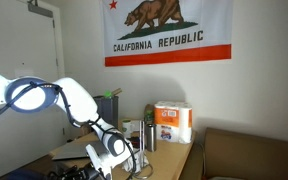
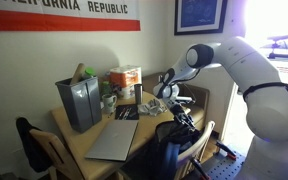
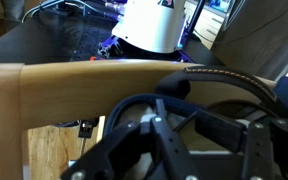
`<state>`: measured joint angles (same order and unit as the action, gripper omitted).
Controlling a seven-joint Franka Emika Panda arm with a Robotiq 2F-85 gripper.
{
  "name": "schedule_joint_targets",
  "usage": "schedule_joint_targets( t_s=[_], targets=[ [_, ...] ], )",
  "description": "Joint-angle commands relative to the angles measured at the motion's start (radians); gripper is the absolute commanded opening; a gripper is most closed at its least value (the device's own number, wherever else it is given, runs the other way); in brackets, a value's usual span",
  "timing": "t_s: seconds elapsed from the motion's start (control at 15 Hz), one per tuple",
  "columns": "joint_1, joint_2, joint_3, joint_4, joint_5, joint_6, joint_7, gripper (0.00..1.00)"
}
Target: Move the bowl forward
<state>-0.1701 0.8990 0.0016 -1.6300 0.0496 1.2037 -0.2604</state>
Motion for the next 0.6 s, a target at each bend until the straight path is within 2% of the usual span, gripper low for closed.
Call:
schedule_joint_targets(
  t_s=[0.0,0.27,0.53],
  targets=[
    [0.036,-0.017,-0.018,0.03,-0.015,0.024,0.079,0.68],
    [0.071,-0.036,-0.022,0.045,-0.042,0.09,0.144,0.98],
    [0.114,-0.086,-0.022,0.032,-0.094,0.218,0.184,1.0]
  ],
)
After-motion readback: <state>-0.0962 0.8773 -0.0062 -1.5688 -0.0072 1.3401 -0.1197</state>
